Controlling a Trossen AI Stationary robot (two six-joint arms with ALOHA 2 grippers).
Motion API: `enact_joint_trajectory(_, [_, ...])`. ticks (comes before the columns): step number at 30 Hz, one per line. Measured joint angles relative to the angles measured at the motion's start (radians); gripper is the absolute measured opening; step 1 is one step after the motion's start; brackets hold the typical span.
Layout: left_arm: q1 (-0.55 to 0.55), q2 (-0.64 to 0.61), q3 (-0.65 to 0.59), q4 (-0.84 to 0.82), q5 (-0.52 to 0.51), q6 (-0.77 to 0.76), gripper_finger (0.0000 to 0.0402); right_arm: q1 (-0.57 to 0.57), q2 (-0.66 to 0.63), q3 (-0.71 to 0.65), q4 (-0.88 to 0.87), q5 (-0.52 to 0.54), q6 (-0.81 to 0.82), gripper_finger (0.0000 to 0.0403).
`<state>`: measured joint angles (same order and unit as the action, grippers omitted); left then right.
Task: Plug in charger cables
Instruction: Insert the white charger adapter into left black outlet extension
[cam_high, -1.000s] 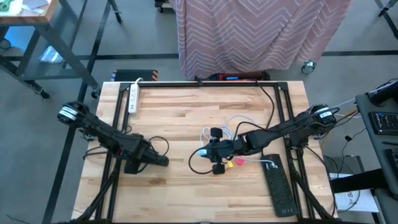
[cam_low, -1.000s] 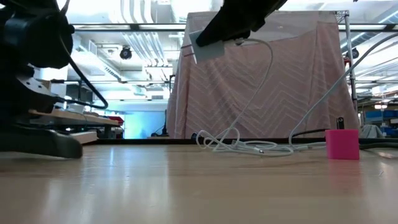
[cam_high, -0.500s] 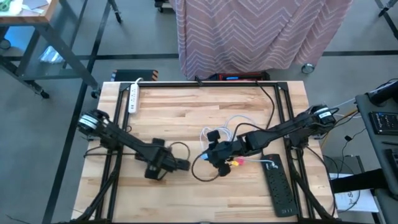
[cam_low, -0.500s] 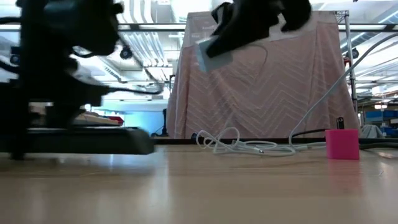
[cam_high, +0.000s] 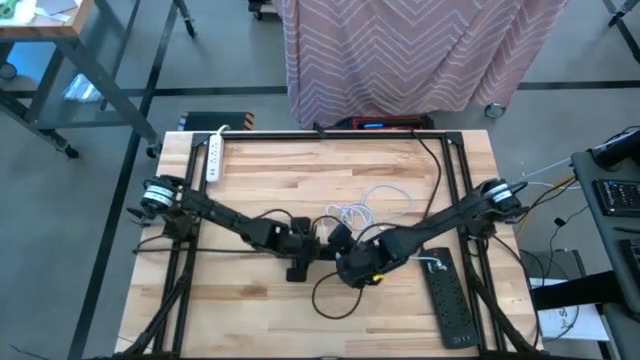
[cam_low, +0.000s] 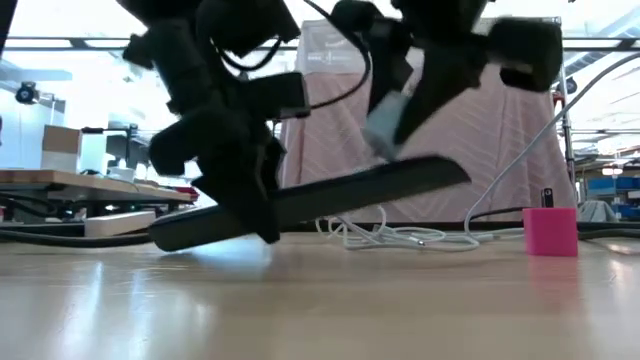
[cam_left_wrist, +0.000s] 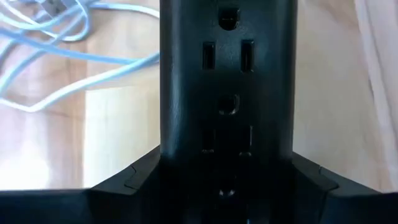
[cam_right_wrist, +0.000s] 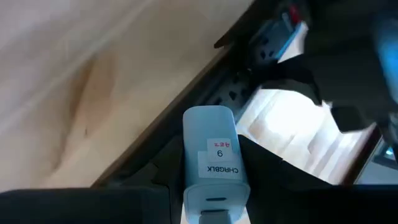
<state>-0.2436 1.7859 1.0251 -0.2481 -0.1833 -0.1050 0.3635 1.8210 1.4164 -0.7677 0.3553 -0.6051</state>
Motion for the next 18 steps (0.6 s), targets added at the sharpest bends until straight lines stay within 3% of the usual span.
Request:
enact_joint_trajectory(7, [0.015, 0.0, -0.063, 0.06, 0.031, 0.03, 0.0209, 0.023, 0.103, 0.086, -0.169, 0.068, -0.075, 0.0103])
enact_joint_trajectory(18, [0.011, -0.009, -0.114, 0.102, 0.171, 0.026, 0.0208, 0.051, 0.157, 0.114, -0.125, 0.026, -0.191, 0.0103])
